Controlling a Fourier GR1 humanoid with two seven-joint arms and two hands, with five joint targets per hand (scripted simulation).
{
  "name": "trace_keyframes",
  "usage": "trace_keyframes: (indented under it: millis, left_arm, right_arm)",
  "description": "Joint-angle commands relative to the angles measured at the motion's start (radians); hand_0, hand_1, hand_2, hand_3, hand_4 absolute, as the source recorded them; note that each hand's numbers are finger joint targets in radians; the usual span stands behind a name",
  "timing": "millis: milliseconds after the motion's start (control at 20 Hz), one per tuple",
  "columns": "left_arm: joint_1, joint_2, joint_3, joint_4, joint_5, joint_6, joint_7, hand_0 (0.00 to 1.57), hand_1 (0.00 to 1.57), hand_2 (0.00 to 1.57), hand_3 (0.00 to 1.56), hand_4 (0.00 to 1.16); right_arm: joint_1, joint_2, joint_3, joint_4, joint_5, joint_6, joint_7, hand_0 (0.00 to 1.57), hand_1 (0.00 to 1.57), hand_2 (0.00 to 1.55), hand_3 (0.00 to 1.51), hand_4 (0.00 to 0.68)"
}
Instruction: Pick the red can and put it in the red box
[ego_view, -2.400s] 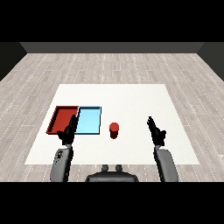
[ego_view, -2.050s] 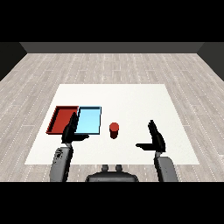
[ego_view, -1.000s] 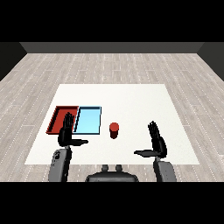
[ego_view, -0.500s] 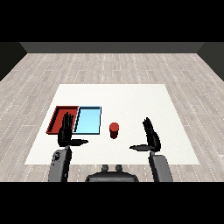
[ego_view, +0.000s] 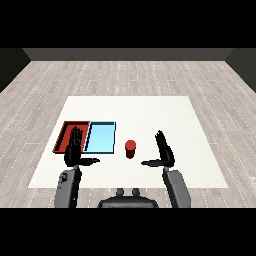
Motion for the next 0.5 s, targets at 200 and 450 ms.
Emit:
trace_keyframes:
  millis: [200, 450]
  left_arm:
    - [-0.058, -0.002, 0.013, 0.030, 0.002, 0.028, 0.017, 0.00, 0.00, 0.00, 0.00, 0.00]
    - [0.032, -0.015, -0.027, -0.039, -0.023, 0.032, 0.020, 0.00, 0.00, 0.00, 0.00, 0.00]
  right_arm:
    - [-0.021, 0.003, 0.023, 0.058, -0.084, 0.000, 0.013, 0.00, 0.00, 0.00, 0.00, 0.000]
    - [-0.061, 0.003, 0.145, 0.234, -0.143, -0.128, -0.155, 0.00, 0.00, 0.00, 0.00, 0.000]
